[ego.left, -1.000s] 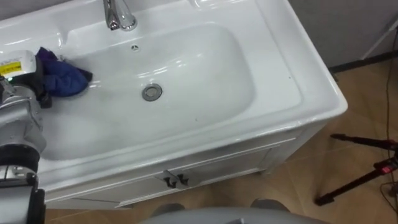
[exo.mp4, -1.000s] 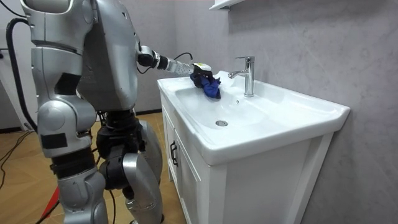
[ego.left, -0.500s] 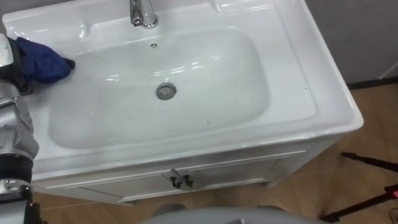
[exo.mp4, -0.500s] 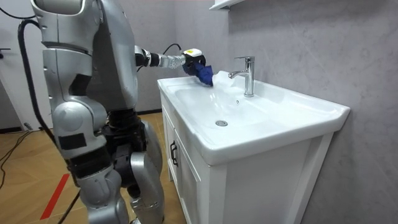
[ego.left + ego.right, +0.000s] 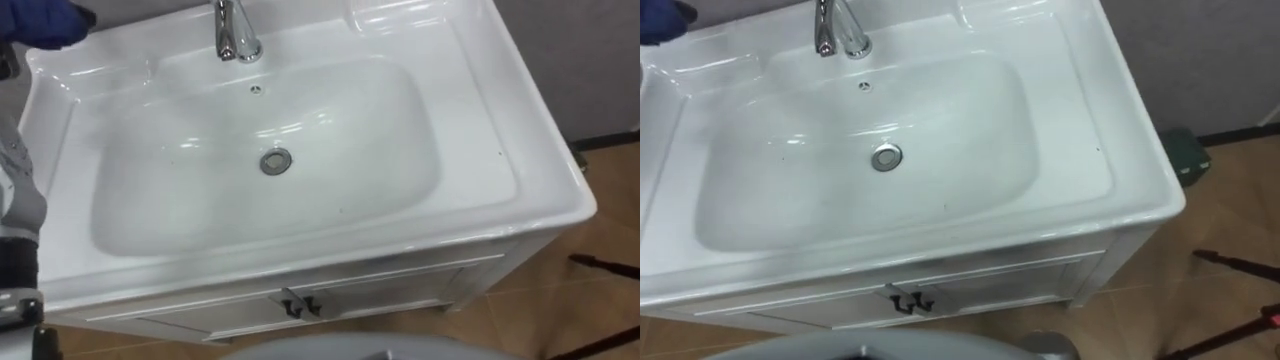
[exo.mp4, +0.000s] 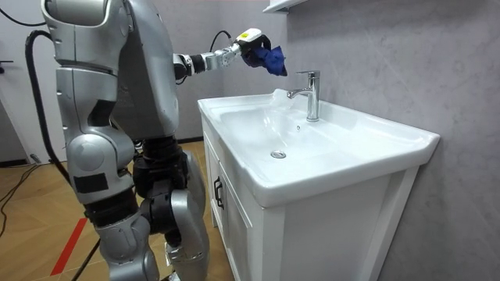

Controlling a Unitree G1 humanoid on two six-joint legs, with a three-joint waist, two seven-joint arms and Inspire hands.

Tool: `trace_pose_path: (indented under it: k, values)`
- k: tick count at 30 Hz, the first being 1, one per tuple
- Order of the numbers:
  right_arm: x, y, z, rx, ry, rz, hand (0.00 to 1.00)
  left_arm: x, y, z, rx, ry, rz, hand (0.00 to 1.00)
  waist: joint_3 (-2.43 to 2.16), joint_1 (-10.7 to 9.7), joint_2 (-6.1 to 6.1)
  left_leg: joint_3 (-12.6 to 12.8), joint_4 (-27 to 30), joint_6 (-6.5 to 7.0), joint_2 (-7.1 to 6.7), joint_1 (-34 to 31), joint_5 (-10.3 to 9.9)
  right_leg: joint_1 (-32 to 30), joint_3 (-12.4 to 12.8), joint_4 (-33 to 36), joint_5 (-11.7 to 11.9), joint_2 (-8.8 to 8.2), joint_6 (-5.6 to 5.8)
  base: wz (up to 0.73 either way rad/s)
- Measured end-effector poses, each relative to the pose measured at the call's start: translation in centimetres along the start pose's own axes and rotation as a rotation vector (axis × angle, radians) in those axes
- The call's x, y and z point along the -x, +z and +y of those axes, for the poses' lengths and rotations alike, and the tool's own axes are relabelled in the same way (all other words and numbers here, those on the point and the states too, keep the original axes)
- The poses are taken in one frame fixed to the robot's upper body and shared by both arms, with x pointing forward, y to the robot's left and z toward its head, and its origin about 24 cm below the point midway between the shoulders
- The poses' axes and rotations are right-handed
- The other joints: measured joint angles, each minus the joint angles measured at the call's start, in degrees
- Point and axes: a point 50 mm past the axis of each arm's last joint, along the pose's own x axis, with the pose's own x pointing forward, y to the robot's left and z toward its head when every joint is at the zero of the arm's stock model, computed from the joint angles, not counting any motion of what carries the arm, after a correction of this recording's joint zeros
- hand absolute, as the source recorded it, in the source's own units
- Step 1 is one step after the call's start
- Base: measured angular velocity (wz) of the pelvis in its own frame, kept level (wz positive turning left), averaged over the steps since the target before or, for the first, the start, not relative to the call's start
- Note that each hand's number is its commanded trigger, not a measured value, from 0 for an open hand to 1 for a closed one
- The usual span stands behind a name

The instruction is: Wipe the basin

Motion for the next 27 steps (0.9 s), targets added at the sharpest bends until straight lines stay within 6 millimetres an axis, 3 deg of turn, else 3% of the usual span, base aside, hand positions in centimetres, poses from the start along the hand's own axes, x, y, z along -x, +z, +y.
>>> trace_pose_path:
  k: [5,8,14,27]
  values:
    - [0.0,-0.5,0.0,0.027,-0.001,0.027,0.00,1.2,-0.8,-0.6,-0.030,-0.068,0.017,1.00,-0.04,0.30,-0.41,-0.04,0.09,-0.01,-0.03,0.22,0.01,0.19,-0.21,-0.61,-0.01,0.18,0.04,0.02]
    - [0.0,-0.7,0.0,0.028,0.000,0.045,0.00,2.0,-1.4,-0.8,-0.046,-0.101,0.029,1.00,-0.40,1.02,-0.73,-0.21,0.09,-0.01,-0.05,0.12,0.01,0.29,-0.62,-0.72,-0.03,0.26,0.08,0.03]
    - [0.1,-0.9,-0.1,0.025,-0.006,0.055,0.00,3.1,-2.9,-1.6,-0.082,-0.154,0.088,1.00,-0.23,2.47,-2.00,-0.56,0.06,-0.01,-0.07,0.16,0.00,0.46,-0.76,-0.74,-0.03,0.23,0.08,0.02]
    - [0.2,-2.0,-0.2,0.012,-0.014,0.079,0.00,5.2,-6.7,-3.1,-0.152,-0.249,0.226,1.00,-0.09,4.23,-1.55,-1.44,0.28,-0.09,-0.04,0.00,0.05,0.64,-0.86,-0.79,-0.05,0.14,0.05,0.02]
